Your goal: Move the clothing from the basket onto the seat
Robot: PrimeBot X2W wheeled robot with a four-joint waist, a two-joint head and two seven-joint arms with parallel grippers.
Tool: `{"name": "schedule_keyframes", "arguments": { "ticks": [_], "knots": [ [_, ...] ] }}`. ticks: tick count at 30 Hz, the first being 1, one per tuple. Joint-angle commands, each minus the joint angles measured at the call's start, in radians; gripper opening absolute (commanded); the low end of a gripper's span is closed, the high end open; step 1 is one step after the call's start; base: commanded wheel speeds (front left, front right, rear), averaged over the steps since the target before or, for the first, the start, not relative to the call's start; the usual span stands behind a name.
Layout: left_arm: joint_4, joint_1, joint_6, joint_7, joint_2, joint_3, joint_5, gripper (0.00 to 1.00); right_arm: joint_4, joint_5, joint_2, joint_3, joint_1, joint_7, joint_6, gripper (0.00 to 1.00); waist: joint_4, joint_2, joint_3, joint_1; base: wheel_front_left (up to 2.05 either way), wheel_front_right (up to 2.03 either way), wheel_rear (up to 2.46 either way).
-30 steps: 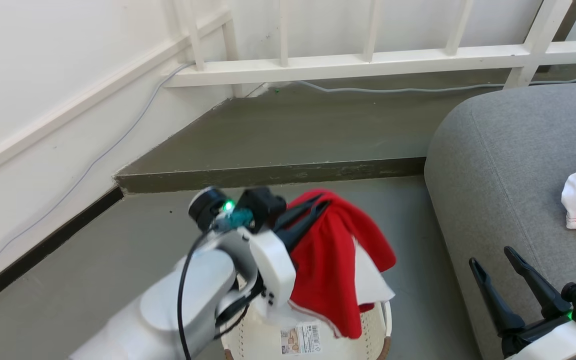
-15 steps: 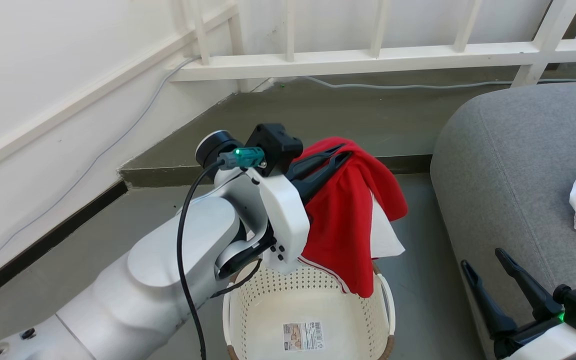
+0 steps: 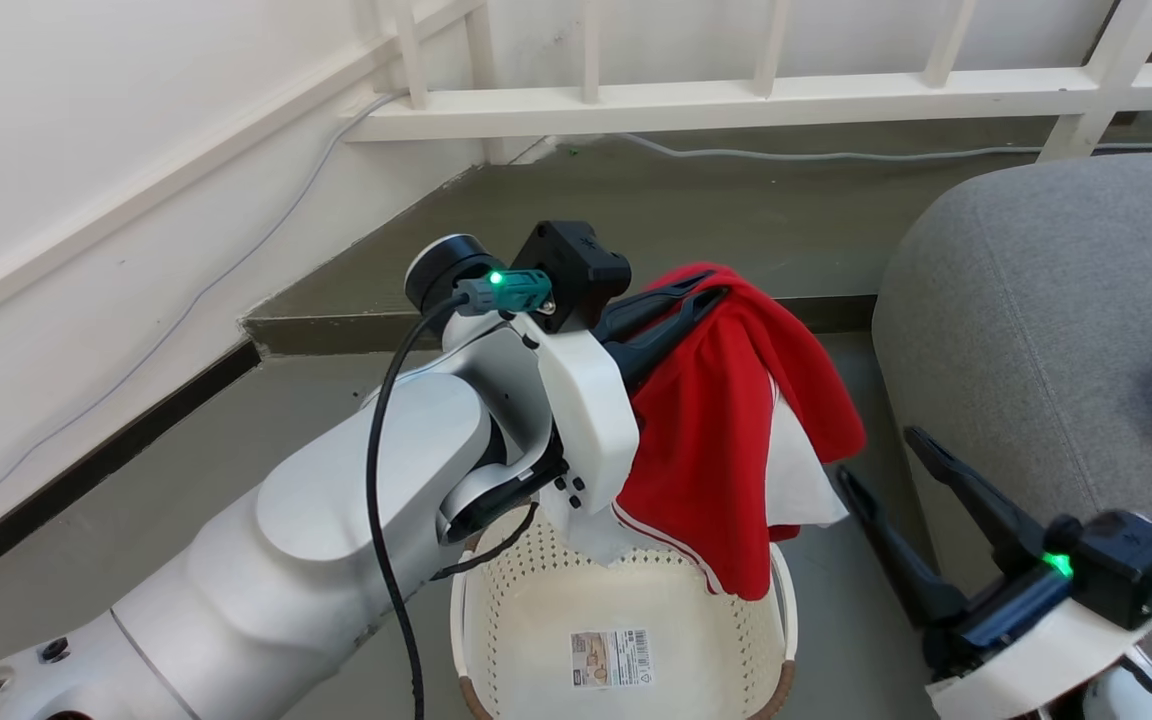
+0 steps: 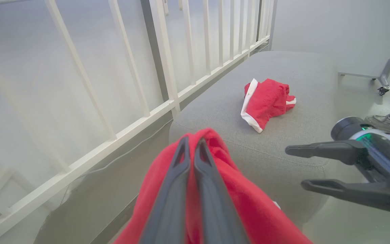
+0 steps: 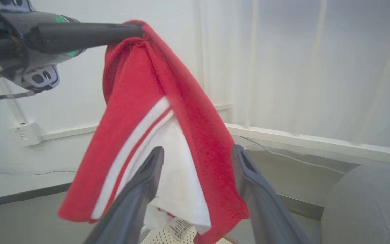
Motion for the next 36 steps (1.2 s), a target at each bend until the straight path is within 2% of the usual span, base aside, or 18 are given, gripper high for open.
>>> {"name": "schedule_keyframes", "arguments": {
  "ticks": [1, 8, 15, 24, 33, 35, 36],
  "knots": [
    [-0.023, -0.065, 0.01, 0.002, 0.013, 0.032, -0.004, 0.0, -0.045, -0.014, -0.03, 0.036, -0.05, -0.012, 0.004, 1.0, 0.004, -0.0001, 0.004, 0.0, 0.0, 0.0, 0.0],
    [-0.023, -0.082, 0.014, 0.01, -0.012, 0.018, 0.003, 0.0, -0.043, -0.041, -0.042, 0.115, -0.162, -0.012, 0.004, 1.0, 0.022, -0.0001, 0.015, 0.0, 0.0, 0.0, 0.0],
    [-0.023, -0.103, 0.018, 0.027, -0.038, 0.003, 0.006, 0.0, 0.067, -0.066, -0.044, 0.165, -0.254, -0.012, 0.004, 1.0, 0.046, -0.0001, 0.034, 0.0, 0.0, 0.0, 0.0],
    [-0.023, -0.111, 0.022, 0.028, -0.065, -0.013, 0.009, 0.0, 0.225, -0.045, -0.006, 0.283, -0.358, -0.012, 0.004, 1.0, 0.062, -0.0001, 0.046, 0.0, 0.0, 0.0, 0.0],
    [-0.013, -0.11, 0.017, 0.016, -0.079, -0.023, 0.002, 0.0, 0.324, -0.03, 0.048, 0.295, -0.43, -0.012, 0.004, 0.98, 0.069, -0.0001, 0.041, 0.0, 0.0, 0.0, 0.0],
    [-0.011, -0.108, 0.016, 0.011, -0.08, -0.024, 0.0, 0.0, 0.335, -0.029, 0.055, 0.296, -0.437, -0.012, 0.004, 0.27, 0.068, -0.0001, 0.041, 0.0, 0.0, 0.0, 0.0],
    [-0.01, -0.107, 0.016, 0.008, -0.082, -0.025, 0.0, 0.0, 0.339, -0.029, 0.059, 0.295, -0.439, -0.012, 0.004, 0.0, 0.068, -0.0001, 0.041, 0.0, 0.0, 0.0, 0.0]
  ]
}}
